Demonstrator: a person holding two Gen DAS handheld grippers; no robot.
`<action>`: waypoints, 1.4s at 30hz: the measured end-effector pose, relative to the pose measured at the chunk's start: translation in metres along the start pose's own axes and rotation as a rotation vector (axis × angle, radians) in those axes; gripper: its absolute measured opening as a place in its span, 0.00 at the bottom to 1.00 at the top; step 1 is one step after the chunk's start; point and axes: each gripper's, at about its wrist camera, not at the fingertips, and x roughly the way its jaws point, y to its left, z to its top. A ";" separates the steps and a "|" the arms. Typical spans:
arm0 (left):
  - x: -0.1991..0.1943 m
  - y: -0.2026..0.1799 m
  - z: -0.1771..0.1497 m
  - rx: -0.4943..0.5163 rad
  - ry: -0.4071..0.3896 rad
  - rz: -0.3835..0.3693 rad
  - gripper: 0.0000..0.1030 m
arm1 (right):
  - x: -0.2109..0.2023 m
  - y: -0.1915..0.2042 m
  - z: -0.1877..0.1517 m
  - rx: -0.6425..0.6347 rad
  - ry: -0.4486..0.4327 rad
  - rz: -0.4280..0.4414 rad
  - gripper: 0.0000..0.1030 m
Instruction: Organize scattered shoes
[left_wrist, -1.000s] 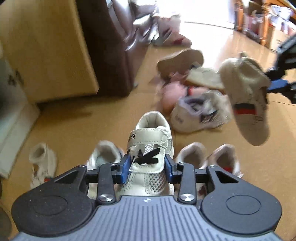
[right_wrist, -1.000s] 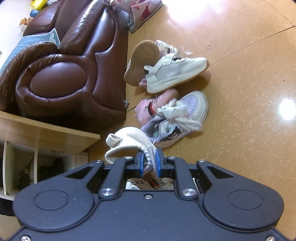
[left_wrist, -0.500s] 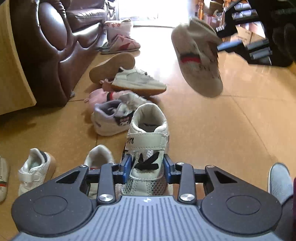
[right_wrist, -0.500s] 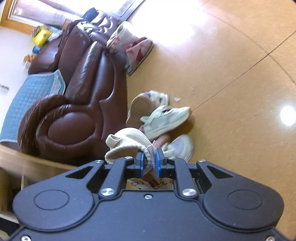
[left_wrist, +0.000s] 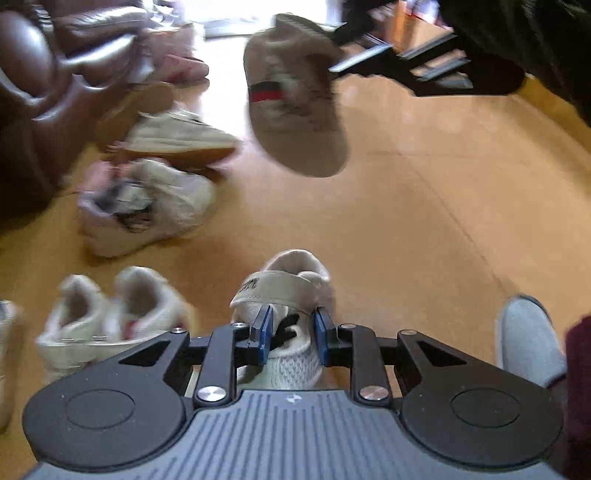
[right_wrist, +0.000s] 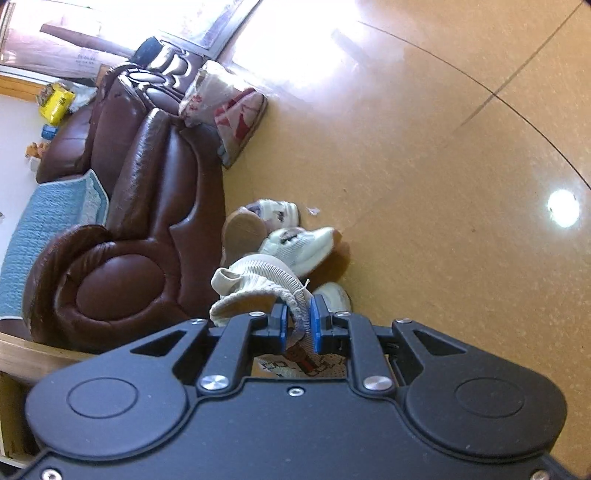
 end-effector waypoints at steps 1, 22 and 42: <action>0.004 -0.001 -0.005 -0.004 0.022 -0.014 0.24 | 0.000 -0.001 -0.001 -0.001 0.003 -0.004 0.13; 0.028 0.027 -0.032 0.030 0.055 -0.175 0.54 | 0.000 -0.008 -0.015 -0.013 0.081 -0.001 0.13; -0.159 0.227 0.002 -0.042 0.097 0.012 0.65 | 0.050 0.073 -0.110 0.079 0.266 0.085 0.13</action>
